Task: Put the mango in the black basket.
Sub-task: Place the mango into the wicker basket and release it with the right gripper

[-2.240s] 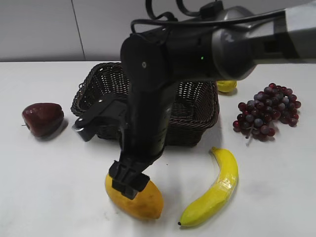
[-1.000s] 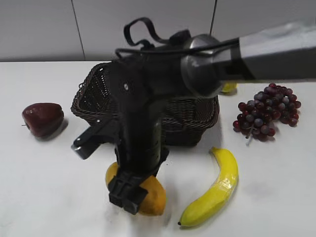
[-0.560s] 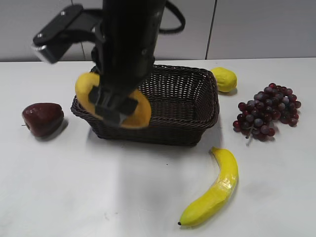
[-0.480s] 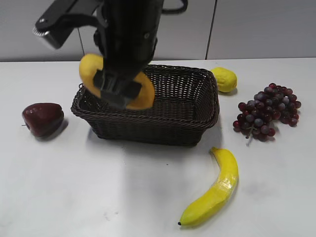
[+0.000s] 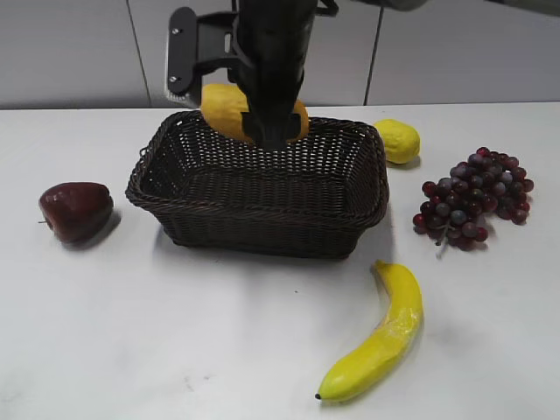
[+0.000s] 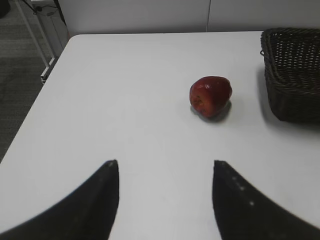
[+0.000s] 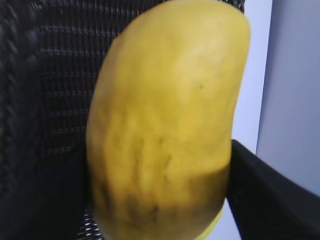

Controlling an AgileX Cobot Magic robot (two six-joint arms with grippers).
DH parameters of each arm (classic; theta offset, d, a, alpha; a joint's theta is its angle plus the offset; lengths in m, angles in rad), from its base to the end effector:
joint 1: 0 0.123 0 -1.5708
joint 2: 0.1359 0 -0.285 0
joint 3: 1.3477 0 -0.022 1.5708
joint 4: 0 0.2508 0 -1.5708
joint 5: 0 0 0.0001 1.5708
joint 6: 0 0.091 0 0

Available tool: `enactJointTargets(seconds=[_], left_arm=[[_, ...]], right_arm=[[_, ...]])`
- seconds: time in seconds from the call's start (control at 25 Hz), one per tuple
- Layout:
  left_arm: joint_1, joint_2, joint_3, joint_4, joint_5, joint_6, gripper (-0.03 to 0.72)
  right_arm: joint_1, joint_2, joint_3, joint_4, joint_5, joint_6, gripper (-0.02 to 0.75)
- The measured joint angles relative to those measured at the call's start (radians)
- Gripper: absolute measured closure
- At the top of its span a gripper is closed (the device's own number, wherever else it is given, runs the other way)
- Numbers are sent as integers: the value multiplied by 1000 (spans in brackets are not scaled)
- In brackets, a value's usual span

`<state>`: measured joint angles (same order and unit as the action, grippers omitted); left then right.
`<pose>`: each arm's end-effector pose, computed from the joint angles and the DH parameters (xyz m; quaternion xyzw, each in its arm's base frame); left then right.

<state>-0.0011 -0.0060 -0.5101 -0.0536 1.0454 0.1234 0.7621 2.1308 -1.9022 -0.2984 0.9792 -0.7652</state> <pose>-0.0064 -0.0042 0.2814 0.0536 0.8429 0.0059 0.5353 0.3583 0.3113 0.2495 -0.7051 0.6594 -0.1391 0.2205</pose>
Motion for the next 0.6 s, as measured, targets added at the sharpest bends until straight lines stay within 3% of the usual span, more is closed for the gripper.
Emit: enactJointTargets(seconds=[0.24,0.6], left_arm=[[0,0,0,0,0,0,238],[0,0,0,0,0,0,238]], right_arm=[[-99,103,0,106,-148,-150,153],[-114,204,0,142,-187,-207,153]])
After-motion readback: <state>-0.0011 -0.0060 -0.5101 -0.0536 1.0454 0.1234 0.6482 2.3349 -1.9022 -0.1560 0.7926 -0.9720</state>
